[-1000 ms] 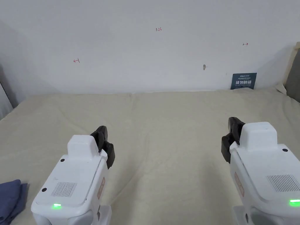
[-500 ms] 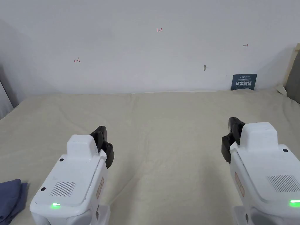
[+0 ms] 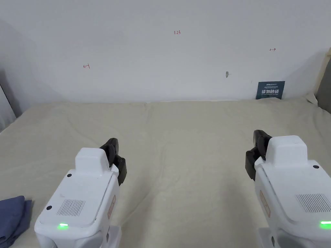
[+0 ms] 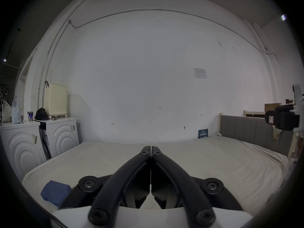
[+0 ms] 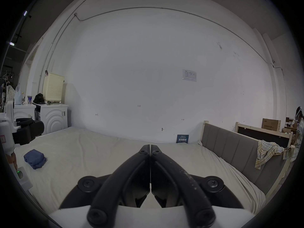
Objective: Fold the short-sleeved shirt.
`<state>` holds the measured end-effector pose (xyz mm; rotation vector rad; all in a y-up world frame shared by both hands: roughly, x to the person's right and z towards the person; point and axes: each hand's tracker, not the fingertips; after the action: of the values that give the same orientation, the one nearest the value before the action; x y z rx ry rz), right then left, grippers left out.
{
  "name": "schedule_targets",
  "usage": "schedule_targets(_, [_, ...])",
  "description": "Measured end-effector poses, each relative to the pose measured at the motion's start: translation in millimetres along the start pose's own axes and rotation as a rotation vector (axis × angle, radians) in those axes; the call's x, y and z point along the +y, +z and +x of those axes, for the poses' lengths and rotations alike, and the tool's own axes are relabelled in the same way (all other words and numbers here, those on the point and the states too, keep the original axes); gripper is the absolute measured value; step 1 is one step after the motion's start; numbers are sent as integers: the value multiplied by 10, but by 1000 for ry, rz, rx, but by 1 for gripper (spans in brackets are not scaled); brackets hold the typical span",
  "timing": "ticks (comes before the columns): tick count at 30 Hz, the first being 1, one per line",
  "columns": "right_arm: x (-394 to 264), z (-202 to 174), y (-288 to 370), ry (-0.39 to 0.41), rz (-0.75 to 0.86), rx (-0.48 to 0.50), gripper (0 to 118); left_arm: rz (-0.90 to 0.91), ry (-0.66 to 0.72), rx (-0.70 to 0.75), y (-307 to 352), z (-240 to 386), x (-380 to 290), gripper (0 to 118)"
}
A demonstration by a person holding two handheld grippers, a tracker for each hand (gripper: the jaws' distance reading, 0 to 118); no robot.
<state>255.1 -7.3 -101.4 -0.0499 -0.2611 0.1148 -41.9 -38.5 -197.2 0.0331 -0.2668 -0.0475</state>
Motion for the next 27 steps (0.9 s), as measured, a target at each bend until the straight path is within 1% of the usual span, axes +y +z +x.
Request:
schedule_targets(2, [-7, 0, 0, 0, 0, 0, 3, 0, 4, 2, -1, -5, 13, 0])
schedule_targets(3, [-8, 1, 1, 1, -1, -1, 6, 2, 7, 3, -2, -7, 16, 2])
schedule_targets(4, [-8, 2, 1, 0, -3, 4, 11, 3, 7, 9, -3, -8, 21, 8])
schedule_targets(5, [-9, 3, 0, -2, -4, 5, 19, 1, 11, 9, -5, -15, 31, 18])
schedule_targets(6, [-8, 6, 1, -5, -4, 8, 30, -1, 17, 6, -8, -27, 39, 33])
schedule_targets(7, [-7, 8, 1, -10, -4, 11, 38, -10, 27, 0, -19, -41, 43, 48])
schedule_targets(8, [-6, 7, -1, -11, -4, 9, 50, -15, 32, -2, -28, -47, 47, 67])
schedule_targets(9, [-6, 0, -5, -11, -5, 6, 75, -17, 34, -1, -33, -47, 46, 86])
schedule_targets(10, [-7, -4, -12, -9, -7, 3, 94, -19, 34, 3, -35, -44, 44, 99])
schedule_targets(11, [-9, -4, -14, -9, -7, 5, 109, -15, 30, 11, -34, -39, 37, 107])
schedule_targets(12, [-12, -6, -8, -12, -1, 9, 118, -8, 22, 22, -28, -30, 35, 112])
schedule_targets(14, [-20, -19, 4, -12, 7, 5, 118, 1, 10, 34, -17, -20, 31, 113])
schedule_targets(16, [-21, -29, 2, -2, 6, 0, 118, -4, 13, 32, -26, -25, 27, 118])
schedule_targets(19, [-29, -31, 2, -6, 9, -3, 118, -8, 34, 22, -30, -40, 31, 118])
schedule_targets(27, [-26, -12, 4, -22, 13, -7, 118, -11, 24, 28, -23, -30, 27, 118])
